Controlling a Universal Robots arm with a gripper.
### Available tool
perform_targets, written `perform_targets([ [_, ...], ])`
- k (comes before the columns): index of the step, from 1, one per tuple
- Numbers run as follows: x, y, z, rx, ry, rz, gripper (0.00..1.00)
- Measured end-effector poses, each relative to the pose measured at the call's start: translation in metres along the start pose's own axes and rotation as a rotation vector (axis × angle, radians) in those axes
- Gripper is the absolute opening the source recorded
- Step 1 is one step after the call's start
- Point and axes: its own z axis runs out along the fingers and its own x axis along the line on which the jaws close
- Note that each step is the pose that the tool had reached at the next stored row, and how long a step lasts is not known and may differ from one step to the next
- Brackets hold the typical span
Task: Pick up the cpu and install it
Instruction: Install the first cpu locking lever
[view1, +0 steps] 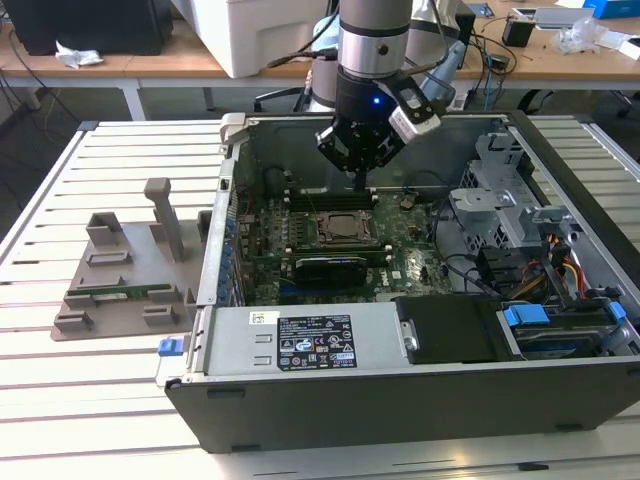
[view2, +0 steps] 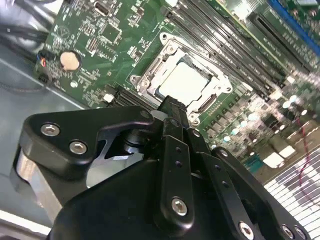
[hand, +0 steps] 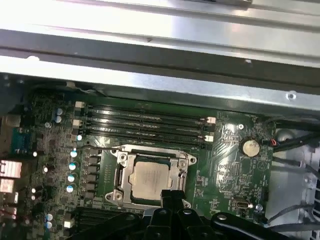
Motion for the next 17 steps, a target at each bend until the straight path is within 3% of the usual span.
perform_targets([
  [8,0.0,0.0,0.0,-0.0014,-0.0001,-0.143,0.11],
  [14,0.0032,0.0005,-0.0001,0.0001,0.0002,-0.116,0.11],
  [17,0.0033,0.0005,0.0,0.0008,0.0003,-0.036,0.11],
])
